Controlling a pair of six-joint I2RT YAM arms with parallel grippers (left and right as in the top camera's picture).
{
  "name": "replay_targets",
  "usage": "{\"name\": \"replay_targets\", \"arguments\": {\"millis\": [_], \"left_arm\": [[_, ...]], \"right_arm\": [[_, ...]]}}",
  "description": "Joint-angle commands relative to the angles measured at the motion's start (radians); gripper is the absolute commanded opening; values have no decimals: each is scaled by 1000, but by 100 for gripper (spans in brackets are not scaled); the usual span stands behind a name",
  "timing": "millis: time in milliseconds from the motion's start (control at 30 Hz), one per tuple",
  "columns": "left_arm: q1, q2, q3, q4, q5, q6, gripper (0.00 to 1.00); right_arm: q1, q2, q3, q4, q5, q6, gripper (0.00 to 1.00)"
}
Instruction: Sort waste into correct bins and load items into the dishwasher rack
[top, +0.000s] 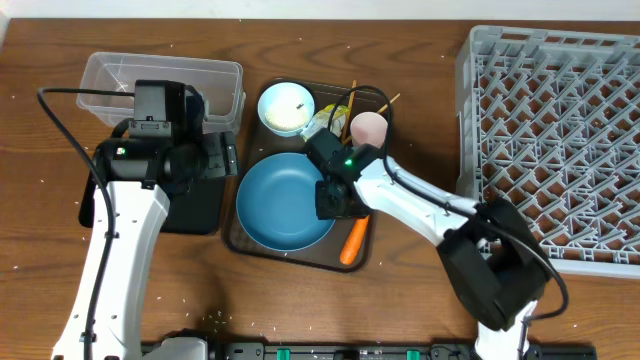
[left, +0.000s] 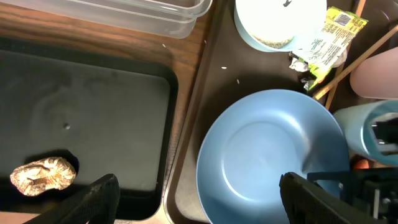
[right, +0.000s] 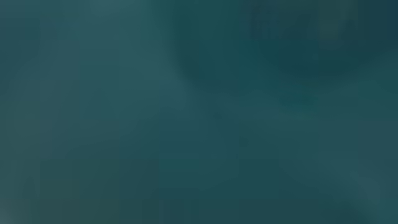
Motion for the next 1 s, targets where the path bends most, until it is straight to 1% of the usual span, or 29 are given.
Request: {"name": "replay_targets", "arguments": {"millis": [0, 100, 167, 200, 233, 267, 500, 633, 800, 967], "left_arm": [[4, 6, 9, -3, -8, -6, 83], [4, 11, 9, -2, -8, -6, 83], [4, 17, 9, -2, -8, -6, 83], [4, 20, 9, -2, -8, -6, 83], [4, 25, 8, -2, -8, -6, 83], [4, 29, 8, -2, -8, -6, 83], [4, 57, 8, -3, -8, -6, 83], [4, 57, 8, -2, -8, -6, 83], [4, 57, 8, 3, -8, -6, 83], [4, 57, 8, 9, -8, -6, 83]], "right_arm": [[-23, 34, 16, 5, -69, -11, 37], [-24, 47, 21, 4, -76, -15, 31], [-23, 48, 23, 3, -76, -19, 23], [-23, 48, 24, 3, -76, -19, 15], [-23, 48, 25, 1, -76, -20, 5], [-23, 48, 25, 1, -76, -20, 1], [-24, 45, 32, 2, -87, -44, 1], [-25, 19, 53, 5, -106, -116, 1], [-25, -90, 73, 12, -72, -185, 1], [-39, -247, 78, 5, 16, -233, 1]]}}
